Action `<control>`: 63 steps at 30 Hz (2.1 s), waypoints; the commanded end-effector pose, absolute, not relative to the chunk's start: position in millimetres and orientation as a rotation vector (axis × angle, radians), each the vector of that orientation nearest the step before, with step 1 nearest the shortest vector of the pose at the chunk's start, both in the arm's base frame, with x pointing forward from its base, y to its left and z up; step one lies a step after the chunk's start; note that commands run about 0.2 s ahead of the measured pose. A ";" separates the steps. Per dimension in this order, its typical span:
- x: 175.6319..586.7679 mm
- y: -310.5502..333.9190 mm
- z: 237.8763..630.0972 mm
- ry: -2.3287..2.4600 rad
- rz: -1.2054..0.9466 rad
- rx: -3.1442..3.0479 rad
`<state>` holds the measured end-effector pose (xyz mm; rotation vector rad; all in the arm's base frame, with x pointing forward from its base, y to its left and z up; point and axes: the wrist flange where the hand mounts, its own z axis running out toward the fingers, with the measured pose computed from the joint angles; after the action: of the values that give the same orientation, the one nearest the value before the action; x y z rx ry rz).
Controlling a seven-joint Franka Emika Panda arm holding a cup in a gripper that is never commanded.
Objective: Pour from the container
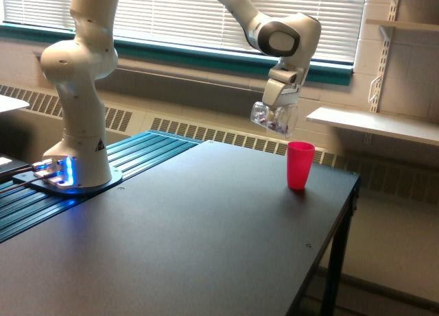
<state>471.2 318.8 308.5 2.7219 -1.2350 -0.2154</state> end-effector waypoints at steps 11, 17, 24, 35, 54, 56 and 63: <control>496.2 318.4 323.7 -1.318 -0.249 2.694; 496.5 318.6 321.9 -1.311 -0.233 2.682; 493.4 320.7 318.9 -1.308 -0.256 2.677; 493.0 319.2 315.7 -1.314 -0.257 2.654; 498.3 321.0 314.7 -1.336 -0.287 2.637; 499.7 319.9 314.8 -1.343 -0.285 2.633; 509.2 314.4 317.7 -1.376 -0.248 2.647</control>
<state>500.7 319.0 313.8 2.6485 -1.3276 -0.2722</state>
